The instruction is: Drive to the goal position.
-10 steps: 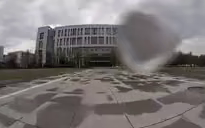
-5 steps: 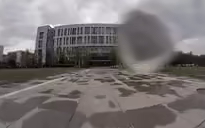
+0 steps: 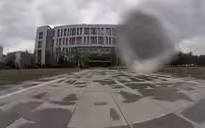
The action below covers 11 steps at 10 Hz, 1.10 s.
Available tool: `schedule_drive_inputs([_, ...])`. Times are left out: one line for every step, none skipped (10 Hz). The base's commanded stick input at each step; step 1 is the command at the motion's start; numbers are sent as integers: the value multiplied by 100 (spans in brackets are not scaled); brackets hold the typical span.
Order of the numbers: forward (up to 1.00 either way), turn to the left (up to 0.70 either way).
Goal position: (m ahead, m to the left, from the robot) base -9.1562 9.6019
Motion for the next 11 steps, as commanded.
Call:
schedule_drive_inputs([70, 0])
schedule_drive_inputs([70, 0])
schedule_drive_inputs([70, 0])
schedule_drive_inputs([70, 0])
schedule_drive_inputs([70, 0])
schedule_drive_inputs([70, 0])
schedule_drive_inputs([70, 0])
schedule_drive_inputs([70, 0])
schedule_drive_inputs([70, 0])
schedule_drive_inputs([70, 0])
schedule_drive_inputs([70, 0])
